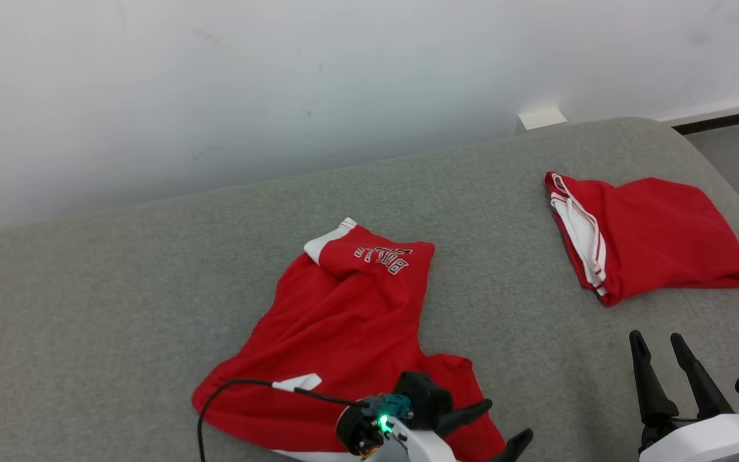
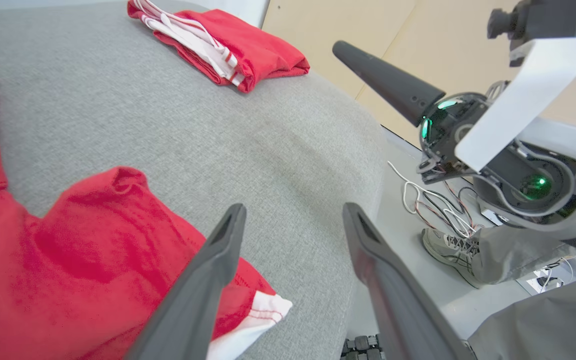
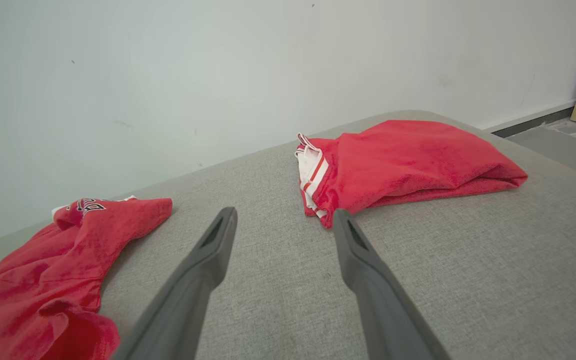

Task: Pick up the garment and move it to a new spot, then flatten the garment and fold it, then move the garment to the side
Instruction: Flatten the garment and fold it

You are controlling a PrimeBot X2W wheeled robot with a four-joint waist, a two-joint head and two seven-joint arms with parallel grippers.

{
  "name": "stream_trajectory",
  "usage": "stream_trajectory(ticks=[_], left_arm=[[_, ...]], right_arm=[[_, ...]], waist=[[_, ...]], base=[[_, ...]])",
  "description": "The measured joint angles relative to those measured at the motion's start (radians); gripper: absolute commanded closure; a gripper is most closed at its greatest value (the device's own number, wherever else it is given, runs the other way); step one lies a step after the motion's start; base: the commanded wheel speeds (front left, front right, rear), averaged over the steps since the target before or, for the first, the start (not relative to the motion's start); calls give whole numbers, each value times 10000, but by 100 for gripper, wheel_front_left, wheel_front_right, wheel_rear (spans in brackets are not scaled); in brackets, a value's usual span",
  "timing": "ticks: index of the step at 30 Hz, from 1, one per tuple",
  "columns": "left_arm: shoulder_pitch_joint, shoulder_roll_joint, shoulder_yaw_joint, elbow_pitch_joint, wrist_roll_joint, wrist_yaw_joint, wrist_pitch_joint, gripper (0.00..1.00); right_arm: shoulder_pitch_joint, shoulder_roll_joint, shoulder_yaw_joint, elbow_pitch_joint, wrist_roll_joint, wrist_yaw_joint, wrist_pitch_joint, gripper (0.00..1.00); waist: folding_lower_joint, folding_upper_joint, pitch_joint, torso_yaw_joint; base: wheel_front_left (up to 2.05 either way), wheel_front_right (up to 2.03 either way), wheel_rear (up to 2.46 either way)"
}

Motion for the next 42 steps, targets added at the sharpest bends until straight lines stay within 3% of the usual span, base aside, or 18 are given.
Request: stream_trajectory(ticks=[3,13,18,27,35,42], left_arm=[[34,270,192,-569,71,226,-295,0],[954,2395,1772,-1923,424,2253,-1162,0],[1676,3099,2410,-2019,313,2964,-1511,0],[2263,3824,3033,-1875,-73,3283,-1536,0],[2624,3563,3302,-1879,-397,3545,-2040,0],[2624,3394,3279,-1843,-439,3544,-2222,0]], right_arm=[[47,-21,-35,6,-67,0,0,0],[277,-81,-213,-322,-301,0,163,0],[402,-4,-255,-449,-341,0,251,0],[509,69,374,-792,-370,0,589,0],[511,-6,2303,-1037,119,0,1143,0],[10,27,2809,362,-389,0,2071,0]], waist=[[0,0,-187,332],[0,0,-746,1364],[-1,0,-775,1452],[0,0,-707,1314],[0,0,-611,1407],[-1,0,-552,1873]], base=[[0,0,0],[0,0,0],[0,0,0],[0,0,0],[0,0,0],[0,0,0]])
